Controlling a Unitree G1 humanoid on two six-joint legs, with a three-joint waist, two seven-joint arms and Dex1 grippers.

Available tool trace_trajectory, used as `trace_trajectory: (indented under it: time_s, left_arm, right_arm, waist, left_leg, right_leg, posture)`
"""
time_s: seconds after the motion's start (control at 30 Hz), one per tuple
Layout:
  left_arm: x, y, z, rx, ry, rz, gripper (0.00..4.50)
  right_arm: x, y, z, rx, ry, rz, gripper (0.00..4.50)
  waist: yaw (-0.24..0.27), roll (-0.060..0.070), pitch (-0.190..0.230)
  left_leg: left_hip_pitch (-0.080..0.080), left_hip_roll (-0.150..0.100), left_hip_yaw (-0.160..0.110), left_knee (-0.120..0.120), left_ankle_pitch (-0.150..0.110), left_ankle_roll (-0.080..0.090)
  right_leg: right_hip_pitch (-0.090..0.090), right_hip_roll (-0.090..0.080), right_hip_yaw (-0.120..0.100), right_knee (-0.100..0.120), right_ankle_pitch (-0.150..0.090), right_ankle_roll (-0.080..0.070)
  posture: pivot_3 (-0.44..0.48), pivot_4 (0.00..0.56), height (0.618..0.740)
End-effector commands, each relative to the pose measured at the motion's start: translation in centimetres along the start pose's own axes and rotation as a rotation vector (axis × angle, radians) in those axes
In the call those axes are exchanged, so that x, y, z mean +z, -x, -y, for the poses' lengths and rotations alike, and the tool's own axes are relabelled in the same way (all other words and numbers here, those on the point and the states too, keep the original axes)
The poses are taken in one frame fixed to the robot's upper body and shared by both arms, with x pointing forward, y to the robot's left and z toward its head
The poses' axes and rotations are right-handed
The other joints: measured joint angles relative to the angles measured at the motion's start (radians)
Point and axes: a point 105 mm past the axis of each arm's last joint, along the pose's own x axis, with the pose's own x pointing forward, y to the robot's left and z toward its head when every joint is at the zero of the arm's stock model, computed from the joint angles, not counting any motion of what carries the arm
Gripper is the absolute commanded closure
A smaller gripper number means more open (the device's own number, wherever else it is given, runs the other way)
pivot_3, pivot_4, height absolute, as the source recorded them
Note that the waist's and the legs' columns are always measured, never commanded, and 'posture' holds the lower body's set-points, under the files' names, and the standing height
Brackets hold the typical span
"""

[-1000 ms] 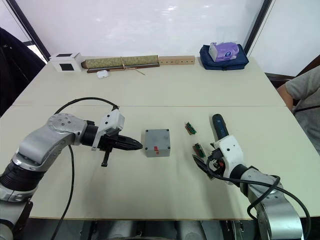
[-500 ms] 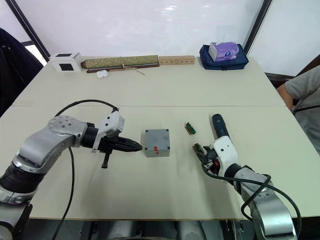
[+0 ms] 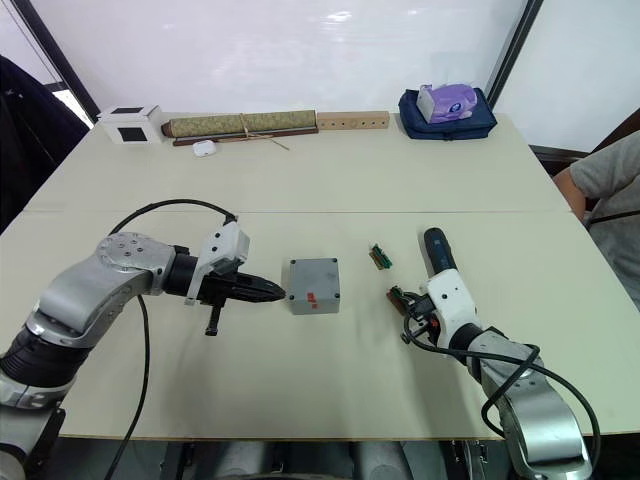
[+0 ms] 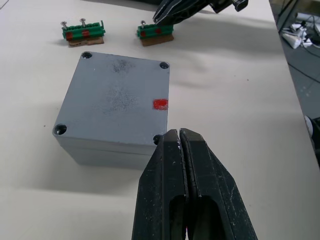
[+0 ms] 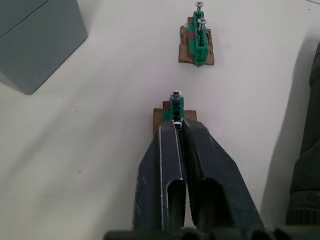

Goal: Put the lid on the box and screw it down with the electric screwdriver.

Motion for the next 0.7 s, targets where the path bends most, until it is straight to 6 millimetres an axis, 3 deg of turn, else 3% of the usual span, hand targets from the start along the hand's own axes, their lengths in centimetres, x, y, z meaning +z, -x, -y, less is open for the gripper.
trace_trajectory:
  time_s: [0.03, 0.23, 0.5, 0.7]
  left_arm:
    - [0.8, 0.1, 0.3, -0.003, -0.035, 0.017, 4.50]
    - [0.5, 0.3, -0.1, 0.014, -0.022, 0.015, 4.50]
    - [0.2, 0.8, -1.7, 0.078, 0.053, 0.065, 4.50]
    - [0.0, 2.3, -3.5, 0.156, 0.087, 0.067, 4.50]
  right_arm:
    - [0.4, 0.2, -0.3, 0.008, 0.010, 0.021, 4.44]
    - [2.4, 0.7, -0.8, 0.024, -0.016, 0.097, 4.44]
    - [3.5, 1.5, -0.7, 0.023, 0.020, 0.124, 4.44]
    - [9.0, 0.5, -2.3, 0.118, 0.099, 0.287, 4.44]
  waist:
    - [0.000, 0.000, 0.000]
    - [0.000, 0.000, 0.000]
    - [0.000, 0.000, 0.000]
    - [-0.005, 0.000, 0.000]
  left_leg:
    - [0.000, 0.000, 0.000, 0.000, 0.000, 0.000]
    - [0.000, 0.000, 0.000, 0.000, 0.000, 0.000]
    - [0.000, 0.000, 0.000, 0.000, 0.000, 0.000]
    - [0.000, 0.000, 0.000, 0.000, 0.000, 0.000]
  right_leg:
    - [0.000, 0.000, 0.000, 0.000, 0.000, 0.000]
    - [0.000, 0.000, 0.000, 0.000, 0.000, 0.000]
    - [0.000, 0.000, 0.000, 0.000, 0.000, 0.001]
    - [-0.001, 0.001, 0.000, 0.000, 0.001, 0.001]
  posture:
    - [0.000, 0.150, 0.740]
    - [0.000, 0.150, 0.740]
    - [0.000, 0.150, 0.740]
    - [0.000, 0.150, 0.740]
